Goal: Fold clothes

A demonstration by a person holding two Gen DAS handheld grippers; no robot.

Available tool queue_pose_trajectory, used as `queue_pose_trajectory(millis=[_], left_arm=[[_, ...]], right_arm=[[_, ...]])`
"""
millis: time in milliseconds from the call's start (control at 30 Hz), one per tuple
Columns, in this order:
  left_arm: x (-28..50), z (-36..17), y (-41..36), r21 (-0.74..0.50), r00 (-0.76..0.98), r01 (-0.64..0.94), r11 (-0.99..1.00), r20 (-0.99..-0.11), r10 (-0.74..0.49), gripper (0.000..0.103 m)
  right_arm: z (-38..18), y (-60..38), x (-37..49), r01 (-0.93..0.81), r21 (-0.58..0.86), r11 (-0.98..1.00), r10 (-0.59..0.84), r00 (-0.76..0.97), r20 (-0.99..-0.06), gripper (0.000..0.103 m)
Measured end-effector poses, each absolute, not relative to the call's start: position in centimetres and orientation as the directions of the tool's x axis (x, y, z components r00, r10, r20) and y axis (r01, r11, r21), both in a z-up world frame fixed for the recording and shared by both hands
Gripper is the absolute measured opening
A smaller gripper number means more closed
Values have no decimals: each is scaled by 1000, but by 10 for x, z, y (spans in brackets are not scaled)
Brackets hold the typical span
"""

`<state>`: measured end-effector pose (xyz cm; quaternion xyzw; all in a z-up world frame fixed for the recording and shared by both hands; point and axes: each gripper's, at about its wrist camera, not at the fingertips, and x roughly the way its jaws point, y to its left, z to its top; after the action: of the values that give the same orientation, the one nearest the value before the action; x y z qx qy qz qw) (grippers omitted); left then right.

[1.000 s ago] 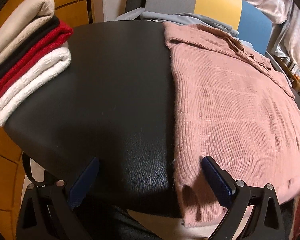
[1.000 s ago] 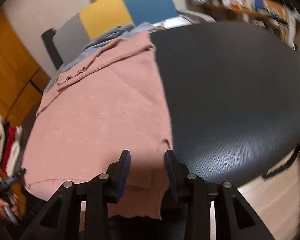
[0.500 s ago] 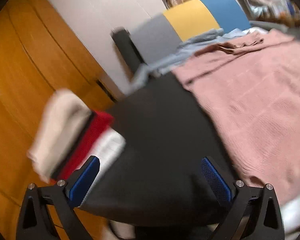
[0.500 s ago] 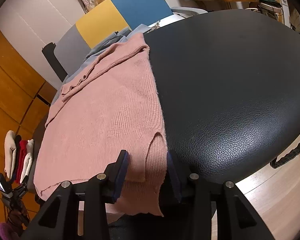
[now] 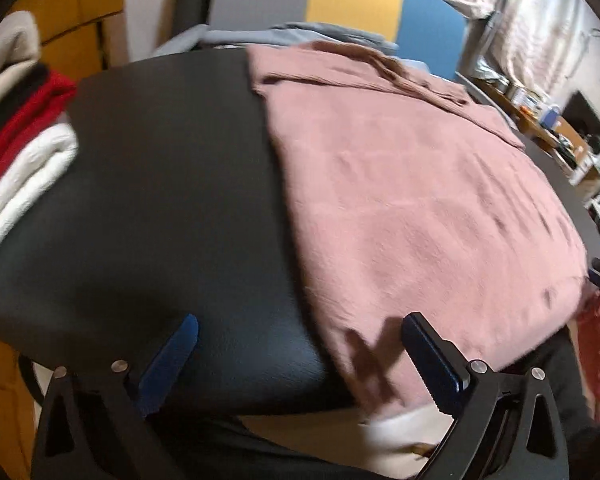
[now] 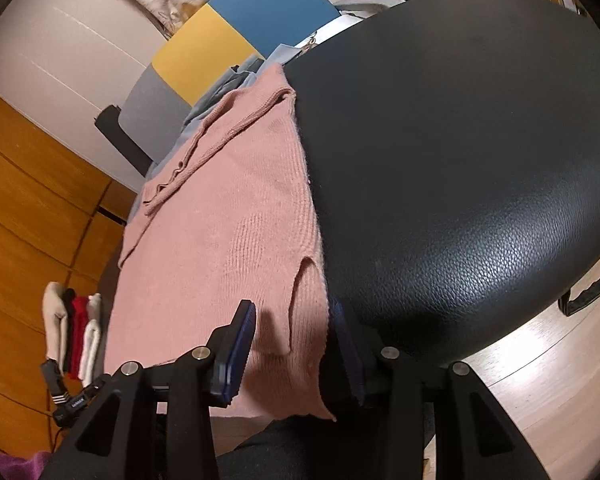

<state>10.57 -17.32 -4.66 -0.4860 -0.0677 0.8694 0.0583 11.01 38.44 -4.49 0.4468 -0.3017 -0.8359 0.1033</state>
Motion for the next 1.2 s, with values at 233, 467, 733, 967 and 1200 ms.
queue_pose_trajectory(millis=[233,467,733,967,1200], left_arm=[[100,-45,-173,-334,-530,-39,-942,-792,303,103],[104,-45,-166,-394,-523,-81,-915,-765,376,102],[104,-44,-145,-353,-476,-126,-927,-798,369,92],[102,-45,-147,-375,-483,-93,-922,-793,371,34],[110,-41,-152,-400,-465,-125,-908,-785,410,10]], right_arm=[[-56,376,109,-8,708,-707,-589,-548,-594,42],[-74,374,105,-8,828,-561,-682,-562,-468,42],[-71,357,95,35,801,-597,-689,-534,-490,42],[-66,342,88,38,701,-712,-605,-540,-585,15],[-61,345,96,32,758,-651,-640,-560,-526,13]])
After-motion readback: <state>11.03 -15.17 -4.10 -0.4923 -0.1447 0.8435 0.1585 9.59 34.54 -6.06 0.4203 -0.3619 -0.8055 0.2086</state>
